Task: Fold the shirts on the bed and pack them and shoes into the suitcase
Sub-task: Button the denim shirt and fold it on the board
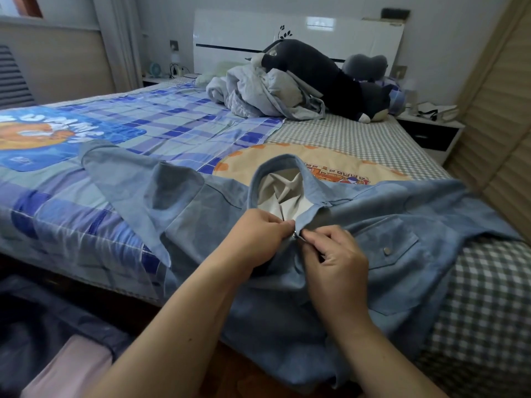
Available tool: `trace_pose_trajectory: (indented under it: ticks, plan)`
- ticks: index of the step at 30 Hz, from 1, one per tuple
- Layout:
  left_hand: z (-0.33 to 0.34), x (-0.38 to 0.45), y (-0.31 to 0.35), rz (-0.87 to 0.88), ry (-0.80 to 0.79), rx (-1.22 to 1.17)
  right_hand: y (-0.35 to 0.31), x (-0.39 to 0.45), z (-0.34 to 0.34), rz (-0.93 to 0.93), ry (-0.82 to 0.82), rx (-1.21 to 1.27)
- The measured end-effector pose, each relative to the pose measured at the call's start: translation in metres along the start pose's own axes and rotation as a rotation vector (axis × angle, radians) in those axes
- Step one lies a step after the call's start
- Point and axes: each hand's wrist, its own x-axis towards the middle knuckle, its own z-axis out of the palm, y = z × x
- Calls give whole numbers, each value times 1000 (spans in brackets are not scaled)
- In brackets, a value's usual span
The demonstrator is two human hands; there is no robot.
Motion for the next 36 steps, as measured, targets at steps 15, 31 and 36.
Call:
trace_pose_trajectory:
  ticks: [15,31,36]
  plan:
    - [9,-5,8,-120,70,-23,-3,-7,1,-238,-89,-332]
    - [-29,-7,-35,355,73,1021,6,11,-14,623,-267,62]
    - [-45,-2,-28,783,347,771,-4,58,4,787,-94,246]
